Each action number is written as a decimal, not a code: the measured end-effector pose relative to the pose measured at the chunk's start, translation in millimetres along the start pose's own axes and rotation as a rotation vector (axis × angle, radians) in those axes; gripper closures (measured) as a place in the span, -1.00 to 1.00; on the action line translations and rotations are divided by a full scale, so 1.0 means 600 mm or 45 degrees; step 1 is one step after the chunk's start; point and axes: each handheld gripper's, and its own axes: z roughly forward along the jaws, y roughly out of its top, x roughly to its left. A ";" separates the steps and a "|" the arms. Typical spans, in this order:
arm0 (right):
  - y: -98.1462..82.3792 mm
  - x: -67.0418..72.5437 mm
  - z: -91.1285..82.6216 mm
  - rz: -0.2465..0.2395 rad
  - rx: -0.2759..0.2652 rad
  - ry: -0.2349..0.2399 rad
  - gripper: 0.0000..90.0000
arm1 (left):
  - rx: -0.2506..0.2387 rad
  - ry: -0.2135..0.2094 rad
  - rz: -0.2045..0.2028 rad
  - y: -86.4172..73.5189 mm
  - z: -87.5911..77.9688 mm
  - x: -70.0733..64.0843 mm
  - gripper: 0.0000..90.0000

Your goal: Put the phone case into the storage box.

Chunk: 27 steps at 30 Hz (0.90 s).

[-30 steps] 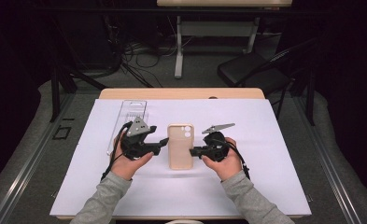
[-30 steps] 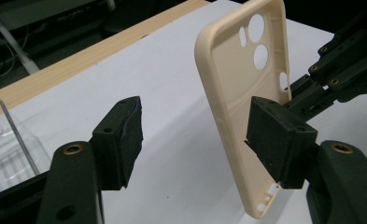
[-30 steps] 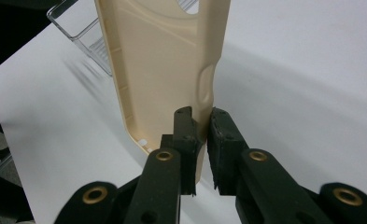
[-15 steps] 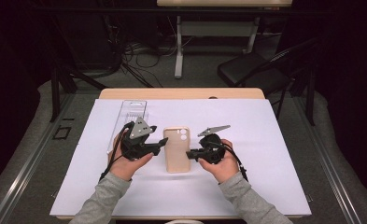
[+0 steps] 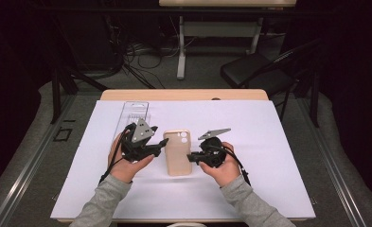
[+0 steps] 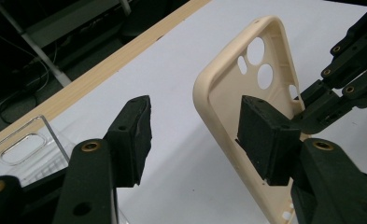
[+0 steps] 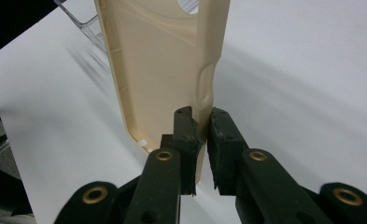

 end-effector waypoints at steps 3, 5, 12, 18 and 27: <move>-0.001 0.003 0.002 -0.007 0.004 0.003 0.83 | 0.001 0.000 0.017 0.000 0.001 -0.002 0.08; -0.001 0.005 0.003 -0.012 0.002 0.005 0.83 | 0.002 0.001 0.024 0.000 0.001 -0.002 0.12; -0.002 0.008 0.005 -0.016 0.012 0.002 0.83 | 0.007 -0.003 0.044 0.002 -0.001 -0.004 0.29; -0.002 0.008 0.005 -0.020 0.010 0.000 0.83 | 0.032 -0.003 0.063 0.001 0.002 -0.007 0.43; -0.003 0.010 0.007 -0.026 0.020 0.008 0.83 | 0.047 0.018 0.107 0.002 0.005 -0.013 0.51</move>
